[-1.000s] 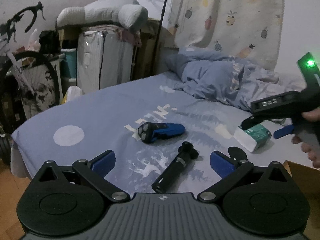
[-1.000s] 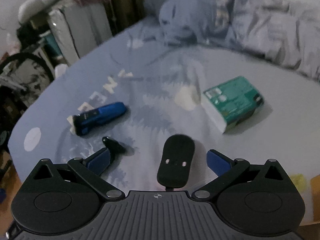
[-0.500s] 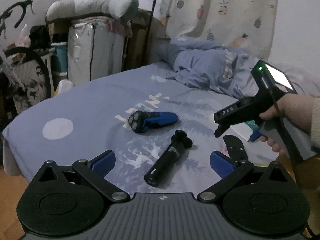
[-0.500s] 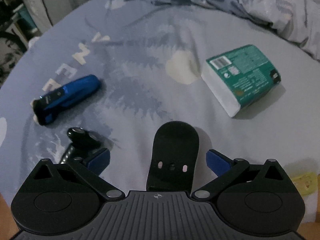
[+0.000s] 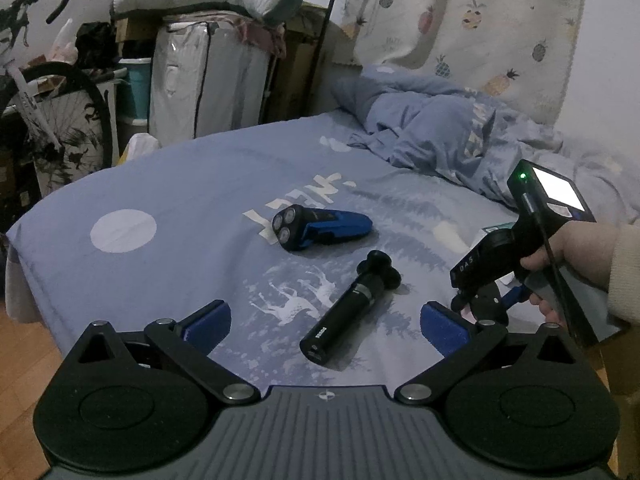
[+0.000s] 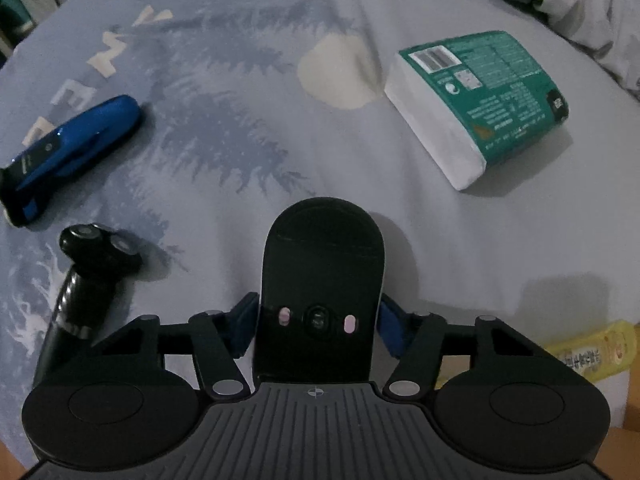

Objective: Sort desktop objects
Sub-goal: 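Lift the mouse with the right tool and carry it to the cardboard box, then lower the mouse into the box beside the remote and open the right tool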

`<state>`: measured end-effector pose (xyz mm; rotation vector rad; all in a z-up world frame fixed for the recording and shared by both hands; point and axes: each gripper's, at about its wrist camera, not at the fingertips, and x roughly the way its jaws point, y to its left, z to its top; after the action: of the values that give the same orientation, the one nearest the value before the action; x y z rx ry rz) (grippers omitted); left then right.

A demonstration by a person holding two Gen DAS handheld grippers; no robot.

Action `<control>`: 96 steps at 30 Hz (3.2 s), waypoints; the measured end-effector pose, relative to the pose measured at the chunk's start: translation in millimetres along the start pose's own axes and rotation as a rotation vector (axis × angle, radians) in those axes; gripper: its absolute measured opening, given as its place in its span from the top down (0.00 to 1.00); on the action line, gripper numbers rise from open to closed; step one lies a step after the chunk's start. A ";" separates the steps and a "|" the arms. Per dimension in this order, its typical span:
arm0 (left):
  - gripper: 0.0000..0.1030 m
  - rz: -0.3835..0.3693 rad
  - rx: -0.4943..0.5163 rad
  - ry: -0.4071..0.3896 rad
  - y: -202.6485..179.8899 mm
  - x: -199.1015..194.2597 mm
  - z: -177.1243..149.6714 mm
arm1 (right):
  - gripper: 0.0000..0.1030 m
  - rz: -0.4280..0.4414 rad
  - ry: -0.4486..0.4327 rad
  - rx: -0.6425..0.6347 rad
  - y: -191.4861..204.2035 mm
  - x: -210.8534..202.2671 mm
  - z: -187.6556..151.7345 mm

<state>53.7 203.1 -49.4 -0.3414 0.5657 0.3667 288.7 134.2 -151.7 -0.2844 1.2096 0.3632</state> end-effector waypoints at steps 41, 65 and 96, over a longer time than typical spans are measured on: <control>0.00 -0.050 0.194 -0.079 -51.2 -37.7 -1.3 | 0.38 0.251 -0.365 0.002 -78.3 -194.6 -127.5; 0.00 -0.312 0.297 -0.084 -116.8 -86.2 -30.8 | 0.38 0.143 -0.362 0.143 -193.6 -215.4 -253.0; 0.00 -0.331 0.386 -0.029 -130.2 -69.5 -53.4 | 0.38 -0.014 0.005 0.141 -209.8 -79.5 -287.9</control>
<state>30.4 49.9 -24.4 -0.0537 0.5278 -0.0588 106.2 -181.5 -167.3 -0.1721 1.2316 0.2635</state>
